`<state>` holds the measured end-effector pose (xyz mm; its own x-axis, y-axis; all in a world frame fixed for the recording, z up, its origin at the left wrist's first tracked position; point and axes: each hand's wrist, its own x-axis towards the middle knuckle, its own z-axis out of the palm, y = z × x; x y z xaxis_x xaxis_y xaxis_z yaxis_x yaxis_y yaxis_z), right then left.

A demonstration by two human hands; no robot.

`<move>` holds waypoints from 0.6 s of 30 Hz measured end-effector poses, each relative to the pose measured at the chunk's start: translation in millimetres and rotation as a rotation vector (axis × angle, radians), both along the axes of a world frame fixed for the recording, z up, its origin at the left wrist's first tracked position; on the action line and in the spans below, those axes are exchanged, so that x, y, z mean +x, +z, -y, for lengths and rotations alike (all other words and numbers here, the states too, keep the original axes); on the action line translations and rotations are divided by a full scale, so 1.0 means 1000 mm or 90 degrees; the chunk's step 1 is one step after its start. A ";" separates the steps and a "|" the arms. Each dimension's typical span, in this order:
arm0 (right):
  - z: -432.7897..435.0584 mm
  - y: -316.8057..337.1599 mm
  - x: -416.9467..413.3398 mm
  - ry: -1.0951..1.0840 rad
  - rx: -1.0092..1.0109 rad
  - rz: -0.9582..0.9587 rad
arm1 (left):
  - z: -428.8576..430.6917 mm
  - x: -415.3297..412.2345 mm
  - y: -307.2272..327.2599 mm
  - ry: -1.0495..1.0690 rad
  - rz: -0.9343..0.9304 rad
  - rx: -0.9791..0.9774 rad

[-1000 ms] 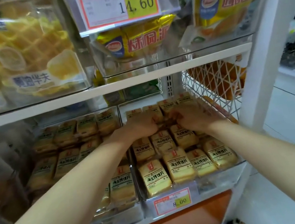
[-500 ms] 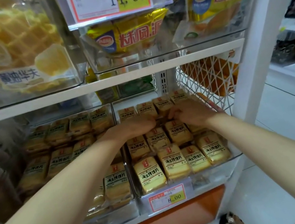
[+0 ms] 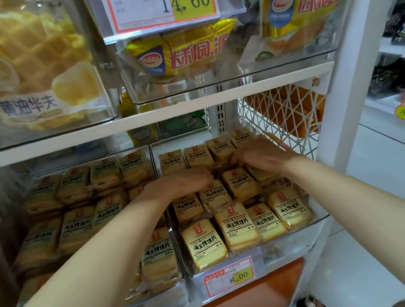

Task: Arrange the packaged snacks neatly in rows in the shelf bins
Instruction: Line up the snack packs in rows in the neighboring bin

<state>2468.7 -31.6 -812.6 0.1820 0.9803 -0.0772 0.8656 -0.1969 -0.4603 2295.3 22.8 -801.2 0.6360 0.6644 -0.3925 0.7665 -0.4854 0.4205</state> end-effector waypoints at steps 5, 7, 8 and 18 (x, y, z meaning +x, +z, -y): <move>-0.003 -0.007 0.001 0.001 0.030 -0.036 | -0.005 0.004 -0.004 0.043 0.112 -0.013; -0.003 -0.008 0.002 -0.013 0.039 -0.066 | -0.005 0.004 -0.004 0.045 0.145 -0.002; -0.002 -0.008 0.001 -0.016 0.038 -0.072 | -0.005 0.003 -0.004 0.044 0.151 -0.001; 0.002 -0.011 0.001 -0.035 -0.020 -0.141 | -0.016 0.002 -0.010 0.058 0.065 -0.101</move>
<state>2470.0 -34.0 -823.6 0.2111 0.9657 -0.1512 0.7317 -0.2587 -0.6306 2297.2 38.8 -811.6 0.6181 0.6560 -0.4331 0.7536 -0.3379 0.5638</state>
